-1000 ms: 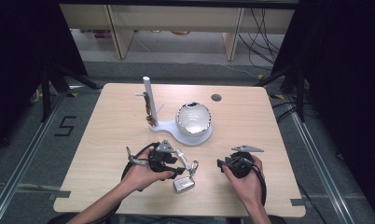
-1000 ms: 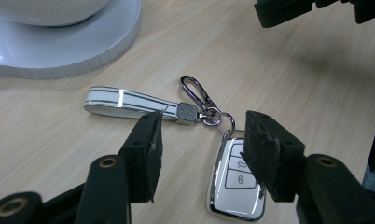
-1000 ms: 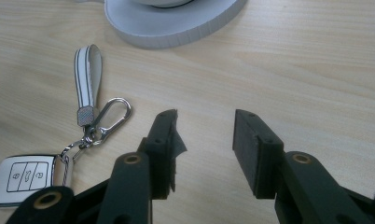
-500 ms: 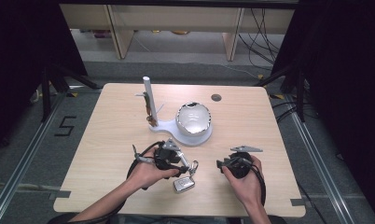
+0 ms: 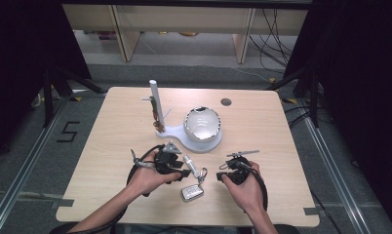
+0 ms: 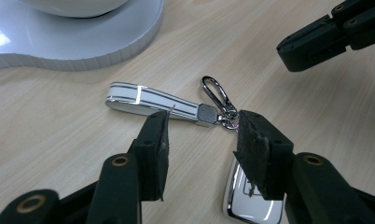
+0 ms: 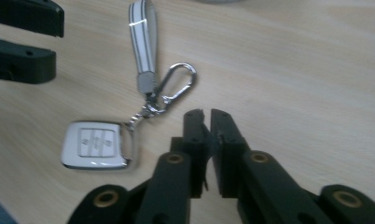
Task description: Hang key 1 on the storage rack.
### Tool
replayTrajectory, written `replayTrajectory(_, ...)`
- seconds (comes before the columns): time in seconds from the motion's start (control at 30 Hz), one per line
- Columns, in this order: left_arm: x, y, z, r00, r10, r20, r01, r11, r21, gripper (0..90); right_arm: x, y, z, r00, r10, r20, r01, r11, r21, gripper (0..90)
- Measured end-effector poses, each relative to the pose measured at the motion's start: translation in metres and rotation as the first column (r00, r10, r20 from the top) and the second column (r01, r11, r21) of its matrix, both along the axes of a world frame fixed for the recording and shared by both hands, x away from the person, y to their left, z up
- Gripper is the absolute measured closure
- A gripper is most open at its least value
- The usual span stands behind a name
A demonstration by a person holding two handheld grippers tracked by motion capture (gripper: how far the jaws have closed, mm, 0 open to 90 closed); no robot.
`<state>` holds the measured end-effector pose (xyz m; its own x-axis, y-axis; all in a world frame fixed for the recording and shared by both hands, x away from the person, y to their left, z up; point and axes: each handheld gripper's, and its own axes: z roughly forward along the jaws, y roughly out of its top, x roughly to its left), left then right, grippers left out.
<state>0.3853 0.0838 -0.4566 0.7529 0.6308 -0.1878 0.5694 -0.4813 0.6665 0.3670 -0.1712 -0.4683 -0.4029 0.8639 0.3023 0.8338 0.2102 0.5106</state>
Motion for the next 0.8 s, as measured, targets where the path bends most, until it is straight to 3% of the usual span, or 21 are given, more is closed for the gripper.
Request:
replayTrajectory(0.03,0.0,0.002,0.001,1.0,0.005,-0.004,-0.005,1.0,0.0,53.3,0.001,0.006,0.003,0.9979,-0.039,-0.051,0.04,0.9991,0.017,80.1)
replayTrajectory(0.07,-0.001,0.003,0.001,0.9999,0.013,0.004,-0.013,0.9999,-0.005,53.3,0.005,0.009,0.002,0.9982,-0.038,-0.046,0.039,0.9991,0.018,78.2)
replayTrajectory(0.1,-0.001,0.004,0.001,0.9999,0.012,0.0,-0.012,0.9999,-0.003,53.2,0.007,0.018,0.005,0.987,-0.09,-0.133,0.096,0.9946,0.04,75.3)
replayTrajectory(0.13,-0.002,0.006,0.002,0.9998,0.02,0.005,-0.02,0.9998,-0.005,53.2,0.011,0.019,0.002,0.9925,-0.074,-0.098,0.077,0.9966,0.029,73.4)
replayTrajectory(0.17,-0.002,0.008,0.002,0.9998,0.019,0.002,-0.019,0.9998,-0.008,53.2,0.016,0.024,0.002,0.9879,-0.078,-0.134,0.081,0.9965,0.021,71.0)
replayTrajectory(0.2,-0.003,0.008,0.002,0.9992,0.036,-0.014,-0.037,0.9992,-0.013,53.1,0.017,0.03,0.005,0.9699,-0.128,-0.207,0.134,0.9909,0.014,70.1)
replayTrajectory(0.23,-0.001,0.011,0.001,0.9996,0.017,0.021,-0.017,0.9998,-0.013,53.1,0.021,0.032,0.004,0.97,-0.111,-0.216,0.12,0.9923,0.03,68.5)
replayTrajectory(0.27,0.0,0.013,0.001,0.9996,0.016,0.021,-0.016,0.9998,-0.01,53.0,0.024,0.037,0.003,0.9661,-0.129,-0.224,0.136,0.9906,0.015,66.8)
replayTrajectory(0.33,0.0,0.017,0.001,0.9994,0.028,0.019,-0.027,0.9995,-0.016,52.9,0.028,0.044,0.002,0.9478,-0.153,-0.28,0.164,0.9864,0.014,65.4)
replayTrajectory(0.37,0.0,0.018,0.001,0.9994,0.029,0.022,-0.028,0.9995,-0.016,52.8,0.03,0.045,0.0,0.9521,-0.141,-0.271,0.148,0.9889,0.008,64.8)
replayTrajectory(0.43,0.0,0.021,0.0,0.9992,0.034,0.022,-0.033,0.9992,-0.02,52.7,0.033,0.051,-0.001,0.9275,-0.177,-0.329,0.187,0.9824,-0.004,64.0)
replayTrajectory(0.47,0.0,0.022,0.0,0.9988,0.045,0.021,-0.044,0.9989,-0.015,52.7,0.035,0.051,-0.003,0.9332,-0.163,-0.32,0.172,0.9851,0.001,63.5)
replayTrajectory(0.5,0.0,0.023,0.0,0.9988,0.043,0.022,-0.043,0.9989,-0.02,52.6,0.035,0.053,-0.002,0.9195,-0.179,-0.35,0.192,0.9813,0.003,62.8)
replayTrajectory(0.53,0.0,0.024,-0.001,0.9986,0.046,0.026,-0.045,0.9988,-0.018,52.6,0.037,0.052,-0.005,0.9407,-0.159,-0.3,0.166,0.9862,-0.003,62.4)
replayTrajectory(0.57,0.0,0.025,-0.001,0.999,0.041,0.018,-0.041,0.999,-0.018,52.5,0.038,0.055,-0.005,0.9277,-0.178,-0.328,0.187,0.9823,-0.004,61.8)
replayTrajectory(0.6,-0.001,0.024,-0.002,0.9988,0.044,0.018,-0.044,0.9988,-0.021,52.4,0.039,0.054,-0.007,0.9432,-0.164,-0.289,0.167,0.9859,-0.017,61.3)
replayTrajectory(0.63,-0.001,0.025,-0.002,0.9989,0.044,0.018,-0.044,0.9988,-0.021,52.4,0.04,0.055,-0.006,0.9334,-0.176,-0.313,0.178,0.9838,-0.022,60.9)
replayTrajectory(0.67,-0.001,0.025,-0.002,0.9988,0.044,0.019,-0.044,0.9988,-0.02,52.4,0.04,0.059,-0.004,0.9151,-0.2,-0.35,0.205,0.9785,-0.024,60.5)
replayTrajectory(0.73,-0.001,0.025,-0.003,0.9989,0.041,0.021,-0.041,0.999,-0.021,52.3,0.042,0.058,-0.008,0.945,-0.168,-0.28,0.162,0.9857,-0.045,60.4)
replayTrajectory(0.77,-0.001,0.025,-0.003,0.9989,0.042,0.018,-0.042,0.9989,-0.021,52.2,0.042,0.058,-0.008,0.9487,-0.162,-0.272,0.155,0.9868,-0.048,60.4)
replayTrajectory(0.8,-0.001,0.025,-0.003,0.9988,0.045,0.02,-0.044,0.9988,-0.019,52.2,0.042,0.062,-0.006,0.9353,-0.202,-0.291,0.188,0.9793,-0.076,60.4)
